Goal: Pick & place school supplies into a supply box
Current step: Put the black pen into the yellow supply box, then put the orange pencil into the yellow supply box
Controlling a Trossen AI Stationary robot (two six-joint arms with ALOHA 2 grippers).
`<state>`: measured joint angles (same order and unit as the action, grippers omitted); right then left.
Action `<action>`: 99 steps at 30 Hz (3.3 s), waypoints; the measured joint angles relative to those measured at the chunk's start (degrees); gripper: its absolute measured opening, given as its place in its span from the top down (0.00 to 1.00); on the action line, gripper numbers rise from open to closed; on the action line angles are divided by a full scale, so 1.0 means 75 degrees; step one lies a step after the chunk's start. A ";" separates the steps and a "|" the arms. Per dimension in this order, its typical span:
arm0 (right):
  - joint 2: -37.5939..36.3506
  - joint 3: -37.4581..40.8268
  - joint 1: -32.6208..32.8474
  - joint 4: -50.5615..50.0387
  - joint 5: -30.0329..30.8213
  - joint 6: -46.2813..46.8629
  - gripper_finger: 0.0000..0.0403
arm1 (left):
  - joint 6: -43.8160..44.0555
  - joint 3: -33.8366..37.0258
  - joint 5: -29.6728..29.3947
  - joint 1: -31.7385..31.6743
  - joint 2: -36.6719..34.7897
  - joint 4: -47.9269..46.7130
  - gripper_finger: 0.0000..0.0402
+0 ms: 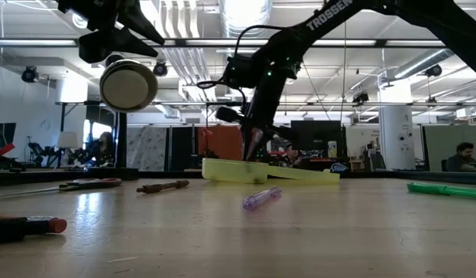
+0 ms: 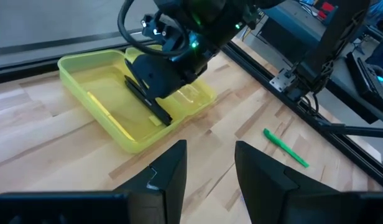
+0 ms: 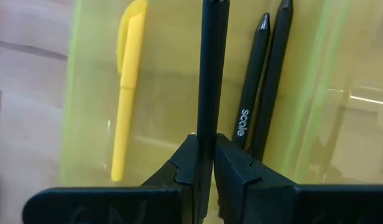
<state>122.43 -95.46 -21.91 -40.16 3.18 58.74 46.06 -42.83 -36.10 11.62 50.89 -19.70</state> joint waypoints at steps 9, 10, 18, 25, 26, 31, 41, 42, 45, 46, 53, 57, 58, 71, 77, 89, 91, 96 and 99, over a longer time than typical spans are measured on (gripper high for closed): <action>0.0003 0.0001 -0.0009 -0.0032 -0.0026 0.0010 0.94 | -0.0030 0.0000 0.0005 0.0000 0.0000 0.0000 0.70; 0.0003 0.0005 -0.0006 -0.0037 -0.0035 0.0041 0.94 | -0.0077 0.0000 0.0006 0.0000 0.0000 0.0000 0.70; 0.0001 0.0043 -0.0009 -0.0229 -0.0085 0.0111 0.93 | -0.0181 0.0000 0.0006 0.0000 0.0000 0.0000 0.70; -0.0003 0.0098 0.0000 -0.0224 -0.0322 0.0115 0.84 | -0.0181 0.0000 0.0007 0.0000 0.0000 -0.0001 0.70; -0.0003 0.0102 0.0000 -0.0227 -0.0338 0.0117 0.83 | -0.0181 0.0000 0.0006 0.0000 0.0000 0.0000 0.70; -0.0003 0.0102 0.0000 -0.0227 -0.0344 0.0175 0.80 | -0.0178 0.0000 0.0008 0.0000 0.0000 -0.0001 0.70; -0.0392 -0.0049 0.0006 -0.0397 -0.0219 0.0094 0.80 | -0.0151 0.0000 0.0158 0.0000 0.0000 0.0000 0.70; -0.0477 -0.0064 0.0007 -0.0417 -0.0212 0.0045 0.80 | -0.0149 0.0000 0.0184 0.0000 0.0000 -0.0004 0.70; -0.0816 -0.0070 0.0051 -0.0532 -0.0198 -0.0099 0.80 | -0.0146 0.0000 0.0292 0.0000 0.0000 -0.0009 0.70; -0.0956 -0.0070 0.0082 -0.0581 -0.0196 -0.0193 0.80 | -0.0146 0.0000 0.0304 0.0003 0.0000 -0.0026 0.70; -0.2172 -0.0038 0.0372 -0.1091 0.0190 -0.1713 0.80 | 0.0266 0.0000 0.1255 0.0009 -0.0003 -0.0470 0.70; -0.2888 -0.0006 0.0706 -0.1080 0.0080 -0.3150 0.80 | 0.0319 0.0000 0.2284 0.0072 0.0010 -0.0789 0.70; -0.3058 0.0014 0.0801 -0.1084 -0.0026 -0.3393 0.80 | 0.0326 0.0000 0.2520 0.0103 0.0024 -0.0835 0.70; -0.4576 0.0512 0.1931 -0.1868 -0.0083 -0.4691 0.83 | -0.1125 0.0000 0.3531 0.1917 0.0393 -0.0903 0.75; -0.4941 0.0896 0.2145 -0.2672 -0.0021 -0.4479 0.82 | -0.0672 0.0000 0.3491 0.2997 0.1080 -0.0915 0.79; -0.5513 0.2055 0.2142 -0.2538 -0.0016 -0.3621 0.84 | -0.0630 -0.0191 0.3559 0.3697 0.2999 -0.0914 0.79; -0.5577 0.2191 0.2139 -0.2539 -0.0012 -0.3482 0.85 | -0.0814 -0.0317 0.3675 0.3731 0.3253 -0.0893 0.79; -0.5694 0.2383 0.2142 -0.2531 -0.0021 -0.3385 0.85 | -0.0962 -0.0507 0.3729 0.3843 0.3808 -0.0843 0.79; -0.5787 0.2472 0.2142 -0.2502 -0.0020 -0.3368 0.84 | -0.0930 -0.0515 0.3725 0.3925 0.4128 -0.0839 0.79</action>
<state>79.03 -76.92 -5.85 -58.92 3.04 33.48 39.09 -46.69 -8.16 41.05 81.85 -26.00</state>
